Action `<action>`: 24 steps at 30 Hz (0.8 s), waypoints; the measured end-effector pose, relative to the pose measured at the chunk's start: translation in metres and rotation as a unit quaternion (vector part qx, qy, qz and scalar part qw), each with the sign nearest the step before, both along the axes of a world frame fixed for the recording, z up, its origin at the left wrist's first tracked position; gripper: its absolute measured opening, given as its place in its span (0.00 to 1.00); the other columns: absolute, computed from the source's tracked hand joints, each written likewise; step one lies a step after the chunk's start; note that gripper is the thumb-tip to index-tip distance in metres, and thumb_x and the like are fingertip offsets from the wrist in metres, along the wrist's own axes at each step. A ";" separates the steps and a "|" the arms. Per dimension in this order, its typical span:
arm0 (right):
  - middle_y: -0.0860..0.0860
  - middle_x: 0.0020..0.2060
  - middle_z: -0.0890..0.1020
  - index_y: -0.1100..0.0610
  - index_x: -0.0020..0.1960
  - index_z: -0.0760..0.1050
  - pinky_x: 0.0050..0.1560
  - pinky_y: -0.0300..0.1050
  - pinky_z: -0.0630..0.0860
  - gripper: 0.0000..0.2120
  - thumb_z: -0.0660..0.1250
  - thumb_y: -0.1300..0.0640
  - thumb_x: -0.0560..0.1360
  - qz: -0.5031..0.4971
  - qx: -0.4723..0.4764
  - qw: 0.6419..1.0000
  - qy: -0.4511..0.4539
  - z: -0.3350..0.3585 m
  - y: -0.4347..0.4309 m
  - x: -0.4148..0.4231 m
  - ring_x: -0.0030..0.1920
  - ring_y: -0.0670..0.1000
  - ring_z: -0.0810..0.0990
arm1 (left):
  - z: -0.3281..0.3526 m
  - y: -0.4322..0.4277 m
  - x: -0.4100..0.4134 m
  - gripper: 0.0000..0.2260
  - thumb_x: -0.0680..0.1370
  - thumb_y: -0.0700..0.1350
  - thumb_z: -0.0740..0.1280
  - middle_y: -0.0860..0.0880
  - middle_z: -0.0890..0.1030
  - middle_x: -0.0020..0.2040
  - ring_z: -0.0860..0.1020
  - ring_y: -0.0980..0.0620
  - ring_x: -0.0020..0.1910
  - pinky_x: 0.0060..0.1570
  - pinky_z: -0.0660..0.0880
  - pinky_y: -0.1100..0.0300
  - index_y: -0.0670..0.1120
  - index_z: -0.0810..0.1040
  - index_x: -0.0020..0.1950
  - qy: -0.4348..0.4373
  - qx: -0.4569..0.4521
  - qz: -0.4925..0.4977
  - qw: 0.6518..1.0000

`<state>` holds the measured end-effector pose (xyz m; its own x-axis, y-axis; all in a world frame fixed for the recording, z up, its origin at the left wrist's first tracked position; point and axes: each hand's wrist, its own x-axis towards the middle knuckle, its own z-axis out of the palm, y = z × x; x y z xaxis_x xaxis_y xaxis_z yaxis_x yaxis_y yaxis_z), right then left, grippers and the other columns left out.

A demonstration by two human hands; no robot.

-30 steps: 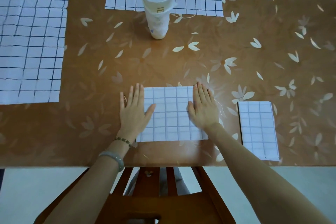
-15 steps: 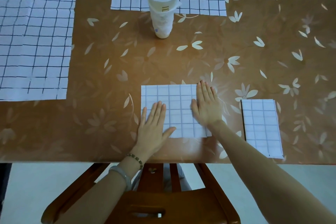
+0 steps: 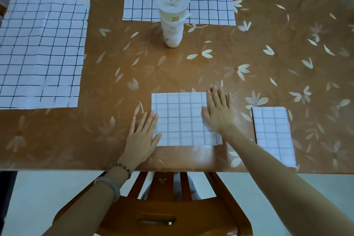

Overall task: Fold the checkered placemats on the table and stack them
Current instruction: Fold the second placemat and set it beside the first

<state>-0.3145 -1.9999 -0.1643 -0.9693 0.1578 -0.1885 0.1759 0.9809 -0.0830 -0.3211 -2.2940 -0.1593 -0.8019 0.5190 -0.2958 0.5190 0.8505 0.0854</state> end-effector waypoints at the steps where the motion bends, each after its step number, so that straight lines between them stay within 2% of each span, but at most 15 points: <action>1: 0.61 0.76 0.54 0.59 0.76 0.53 0.73 0.58 0.41 0.31 0.46 0.46 0.76 -0.008 0.006 1.000 0.014 0.006 -0.002 -0.001 0.76 0.61 0.49 | 0.000 0.001 0.000 0.30 0.81 0.60 0.47 0.46 0.60 0.77 0.58 0.45 0.76 0.74 0.49 0.43 0.45 0.58 0.78 -0.003 -0.003 0.002 1.000; 3: 0.66 0.70 0.65 0.58 0.71 0.62 0.69 0.62 0.60 0.29 0.59 0.51 0.72 0.004 -0.002 0.998 0.065 0.017 -0.014 -0.003 0.69 0.66 0.63 | 0.002 0.002 -0.001 0.30 0.79 0.61 0.48 0.45 0.61 0.77 0.59 0.45 0.76 0.74 0.49 0.44 0.46 0.60 0.77 -0.008 0.003 0.018 1.000; 4: 0.66 0.64 0.71 0.57 0.68 0.66 0.60 0.60 0.70 0.28 0.65 0.54 0.68 0.022 -0.021 0.995 0.095 0.019 -0.022 -0.002 0.62 0.66 0.71 | 0.004 0.004 -0.002 0.30 0.78 0.61 0.49 0.44 0.62 0.77 0.59 0.45 0.76 0.73 0.49 0.45 0.47 0.61 0.77 -0.013 0.012 0.032 0.999; 5: 0.65 0.57 0.74 0.56 0.63 0.70 0.51 0.57 0.74 0.27 0.70 0.56 0.65 0.040 -0.050 0.991 0.114 0.020 -0.032 0.000 0.53 0.65 0.75 | 0.007 0.007 -0.003 0.31 0.77 0.61 0.51 0.44 0.62 0.77 0.59 0.45 0.76 0.73 0.51 0.45 0.48 0.61 0.76 -0.020 0.026 0.050 0.998; 7: 0.61 0.48 0.75 0.55 0.57 0.76 0.40 0.52 0.76 0.23 0.73 0.57 0.62 0.055 -0.113 0.988 0.095 0.021 -0.050 0.009 0.42 0.61 0.76 | 0.013 0.014 -0.004 0.31 0.75 0.60 0.56 0.44 0.61 0.77 0.58 0.46 0.76 0.72 0.52 0.47 0.48 0.61 0.76 -0.026 0.064 0.090 0.994; 9: 0.58 0.44 0.74 0.55 0.54 0.77 0.35 0.52 0.76 0.20 0.72 0.57 0.63 0.043 -0.144 0.987 0.054 0.019 -0.058 0.015 0.38 0.60 0.74 | 0.018 0.024 -0.003 0.34 0.74 0.56 0.64 0.46 0.58 0.78 0.56 0.48 0.76 0.72 0.51 0.49 0.48 0.56 0.78 -0.045 0.105 0.142 0.983; 12: 0.59 0.46 0.73 0.53 0.58 0.77 0.38 0.53 0.76 0.19 0.69 0.55 0.66 0.021 -0.161 0.987 0.017 0.020 -0.058 0.015 0.42 0.60 0.73 | 0.023 0.039 -0.003 0.40 0.72 0.47 0.69 0.49 0.56 0.78 0.54 0.47 0.76 0.72 0.52 0.46 0.50 0.50 0.78 -0.081 0.170 0.225 0.956; 14: 0.59 0.48 0.73 0.52 0.61 0.75 0.42 0.53 0.75 0.20 0.68 0.54 0.68 0.025 -0.158 0.987 0.006 0.022 -0.057 0.014 0.45 0.60 0.72 | 0.025 0.045 -0.005 0.40 0.72 0.44 0.70 0.50 0.58 0.77 0.56 0.46 0.75 0.72 0.54 0.44 0.53 0.50 0.78 -0.096 0.221 0.270 0.932; 17: 0.59 0.47 0.74 0.52 0.61 0.75 0.41 0.54 0.76 0.21 0.67 0.52 0.68 0.025 -0.157 0.987 0.014 0.021 -0.057 0.016 0.44 0.60 0.72 | 0.027 0.052 -0.010 0.40 0.72 0.40 0.71 0.55 0.63 0.74 0.60 0.46 0.72 0.71 0.59 0.45 0.56 0.51 0.77 -0.122 0.336 0.317 0.879; 19: 0.58 0.46 0.74 0.52 0.60 0.76 0.39 0.54 0.76 0.21 0.69 0.51 0.67 0.020 -0.160 0.987 0.010 0.020 -0.057 0.017 0.42 0.60 0.73 | 0.031 0.055 -0.012 0.40 0.72 0.39 0.71 0.59 0.66 0.67 0.67 0.48 0.66 0.66 0.67 0.51 0.57 0.53 0.76 -0.129 0.392 0.335 0.847; 20: 0.58 0.46 0.74 0.52 0.59 0.76 0.38 0.53 0.76 0.21 0.69 0.51 0.67 0.020 -0.159 0.987 0.010 0.020 -0.057 0.017 0.41 0.60 0.73 | 0.032 0.056 -0.012 0.40 0.72 0.38 0.72 0.58 0.66 0.64 0.71 0.50 0.62 0.60 0.71 0.57 0.56 0.54 0.76 -0.130 0.411 0.351 0.831; 22: 0.58 0.45 0.74 0.51 0.59 0.76 0.37 0.53 0.76 0.21 0.68 0.50 0.66 0.021 -0.155 0.988 0.007 0.020 -0.057 0.017 0.41 0.60 0.73 | 0.033 0.056 -0.015 0.38 0.73 0.38 0.72 0.54 0.70 0.62 0.75 0.54 0.52 0.48 0.72 0.66 0.54 0.55 0.76 -0.135 0.433 0.398 0.797; 24: 0.58 0.45 0.74 0.51 0.59 0.77 0.37 0.52 0.76 0.21 0.66 0.49 0.66 0.018 -0.153 0.988 0.006 0.021 -0.057 0.018 0.41 0.59 0.73 | 0.032 0.054 -0.018 0.37 0.73 0.40 0.72 0.52 0.74 0.57 0.77 0.54 0.47 0.44 0.74 0.63 0.53 0.54 0.75 -0.152 0.450 0.430 0.767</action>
<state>-0.2969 -2.0571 -0.1435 -0.9758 0.0608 -0.2102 0.1386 0.9151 -0.3786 -0.3391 -2.2404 -0.1269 -0.9270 -0.0603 -0.3702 -0.3630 0.3924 0.8451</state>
